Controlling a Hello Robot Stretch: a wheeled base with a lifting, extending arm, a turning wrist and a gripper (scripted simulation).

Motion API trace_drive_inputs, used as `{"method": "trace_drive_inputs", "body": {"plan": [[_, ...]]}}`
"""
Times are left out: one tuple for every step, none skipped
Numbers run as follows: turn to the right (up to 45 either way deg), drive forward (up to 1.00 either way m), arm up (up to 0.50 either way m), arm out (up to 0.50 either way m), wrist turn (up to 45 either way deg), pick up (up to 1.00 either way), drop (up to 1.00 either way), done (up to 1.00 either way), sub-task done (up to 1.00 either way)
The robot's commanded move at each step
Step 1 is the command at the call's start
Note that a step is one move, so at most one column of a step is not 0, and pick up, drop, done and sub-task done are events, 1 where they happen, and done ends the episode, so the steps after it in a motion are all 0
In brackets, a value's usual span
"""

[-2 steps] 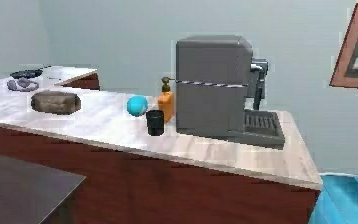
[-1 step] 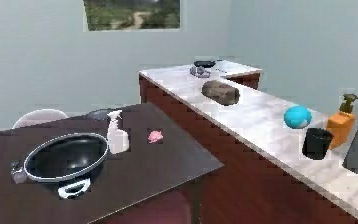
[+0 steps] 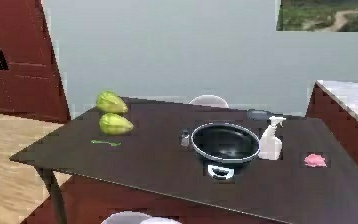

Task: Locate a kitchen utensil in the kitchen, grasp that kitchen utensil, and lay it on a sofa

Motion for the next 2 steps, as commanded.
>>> {"method": "trace_drive_inputs", "body": {"plan": [[-45.0, 0.0, 0.0, 0.0, 0.0, 0.0, 0.0, 0.0, 0.0], [-27.0, 0.0, 0.0, 0.0, 0.0, 0.0, 0.0, 0.0, 0.0]]}}
